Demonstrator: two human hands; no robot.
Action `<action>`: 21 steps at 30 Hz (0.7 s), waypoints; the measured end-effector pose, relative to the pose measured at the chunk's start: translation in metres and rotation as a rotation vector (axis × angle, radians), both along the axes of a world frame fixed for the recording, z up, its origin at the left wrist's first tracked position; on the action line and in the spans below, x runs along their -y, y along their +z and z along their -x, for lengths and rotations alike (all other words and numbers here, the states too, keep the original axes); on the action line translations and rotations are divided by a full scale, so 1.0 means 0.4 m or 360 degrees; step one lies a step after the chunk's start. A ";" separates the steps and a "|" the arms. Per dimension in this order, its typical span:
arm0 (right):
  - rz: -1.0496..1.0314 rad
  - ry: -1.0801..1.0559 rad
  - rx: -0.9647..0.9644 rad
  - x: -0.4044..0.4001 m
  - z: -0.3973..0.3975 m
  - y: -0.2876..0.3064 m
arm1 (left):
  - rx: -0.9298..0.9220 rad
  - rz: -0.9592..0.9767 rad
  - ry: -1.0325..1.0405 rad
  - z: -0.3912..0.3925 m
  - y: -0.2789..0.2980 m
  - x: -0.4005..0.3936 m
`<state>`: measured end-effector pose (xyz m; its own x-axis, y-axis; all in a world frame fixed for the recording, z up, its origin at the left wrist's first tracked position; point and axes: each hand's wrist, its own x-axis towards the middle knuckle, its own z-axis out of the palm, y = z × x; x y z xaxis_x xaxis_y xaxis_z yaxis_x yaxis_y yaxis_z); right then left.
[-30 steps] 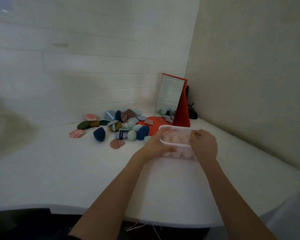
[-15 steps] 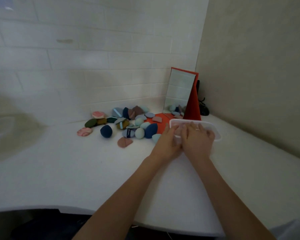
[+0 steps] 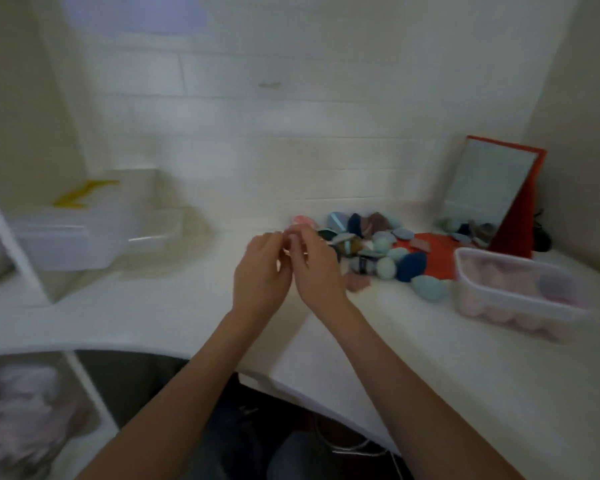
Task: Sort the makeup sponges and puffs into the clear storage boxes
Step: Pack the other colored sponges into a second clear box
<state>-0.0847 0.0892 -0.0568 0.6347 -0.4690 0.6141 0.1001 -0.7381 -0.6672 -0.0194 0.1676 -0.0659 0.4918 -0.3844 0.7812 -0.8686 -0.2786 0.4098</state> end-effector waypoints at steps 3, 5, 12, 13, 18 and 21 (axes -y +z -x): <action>-0.0043 0.0298 -0.0166 -0.094 -0.135 -0.012 | 0.0240 0.0047 0.0569 -0.139 0.010 -0.155; -0.0079 0.0428 -0.0266 -0.144 -0.209 -0.016 | 0.0302 0.0013 0.0917 -0.216 0.007 -0.239; -0.0107 0.0738 -0.0295 -0.245 -0.374 -0.016 | 0.0776 -0.0077 0.1172 -0.302 -0.032 -0.334; -0.0118 0.0740 -0.0293 -0.250 -0.391 -0.022 | 0.0838 -0.0078 0.1216 -0.311 -0.035 -0.342; 0.0379 0.0471 -0.0509 -0.225 -0.476 -0.078 | 0.0973 -0.0262 0.1382 -0.382 -0.058 -0.358; 0.0242 0.0606 -0.0436 -0.201 -0.492 -0.098 | 0.1039 -0.0212 0.1402 -0.410 -0.079 -0.350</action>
<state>0.1122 0.1696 -0.0962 0.8913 -0.0903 0.4442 0.2177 -0.7743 -0.5942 0.1446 0.3077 -0.0974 0.1430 -0.2024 0.9688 -0.3827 -0.9140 -0.1345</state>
